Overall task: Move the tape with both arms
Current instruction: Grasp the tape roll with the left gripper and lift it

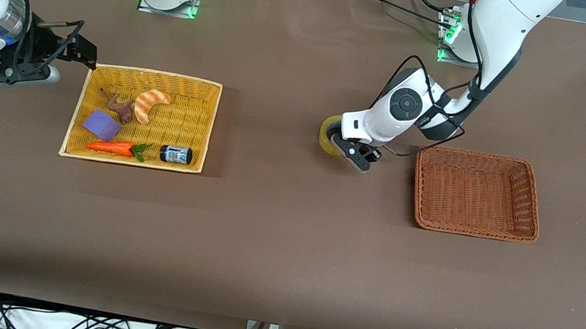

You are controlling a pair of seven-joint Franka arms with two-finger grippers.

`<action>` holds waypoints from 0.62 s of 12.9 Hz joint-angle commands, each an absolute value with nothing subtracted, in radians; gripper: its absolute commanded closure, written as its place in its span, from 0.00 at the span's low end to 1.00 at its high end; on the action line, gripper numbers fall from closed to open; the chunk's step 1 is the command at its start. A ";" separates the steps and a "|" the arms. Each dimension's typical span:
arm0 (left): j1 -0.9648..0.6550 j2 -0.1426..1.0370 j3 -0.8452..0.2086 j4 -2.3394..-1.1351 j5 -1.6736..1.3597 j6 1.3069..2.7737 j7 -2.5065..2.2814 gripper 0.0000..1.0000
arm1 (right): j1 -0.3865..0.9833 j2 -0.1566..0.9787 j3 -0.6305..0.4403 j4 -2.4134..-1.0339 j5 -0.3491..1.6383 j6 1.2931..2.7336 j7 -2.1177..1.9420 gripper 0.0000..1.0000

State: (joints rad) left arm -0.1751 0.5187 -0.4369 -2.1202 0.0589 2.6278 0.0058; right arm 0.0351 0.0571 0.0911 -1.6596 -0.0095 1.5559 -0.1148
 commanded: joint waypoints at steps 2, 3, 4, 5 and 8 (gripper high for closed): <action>-0.170 0.503 -0.436 -2.103 0.092 2.617 -0.003 1.00 | 0.035 0.028 0.089 -1.683 0.003 1.551 -0.123 0.00; -0.163 0.474 -0.434 -2.102 0.092 2.587 -0.002 1.00 | 0.035 0.028 0.089 -1.683 0.003 1.551 -0.123 0.00; -0.141 0.424 -0.430 -2.082 0.092 2.507 -0.002 1.00 | 0.035 0.028 0.089 -1.683 0.003 1.551 -0.121 0.00; -0.091 0.370 -0.434 -2.041 0.092 2.374 0.000 1.00 | 0.035 0.028 0.089 -1.683 0.003 1.552 -0.123 0.00; 0.041 0.330 -0.431 -1.809 0.095 1.914 0.009 1.00 | 0.035 0.028 0.087 -1.677 0.002 1.560 -0.124 0.00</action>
State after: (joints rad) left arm -0.0317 0.3676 -0.4260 -1.9343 0.0656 2.1504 0.0076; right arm 0.0351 0.0566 0.0907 -1.6598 -0.0095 1.5566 -0.1148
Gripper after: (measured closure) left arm 0.775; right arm 0.000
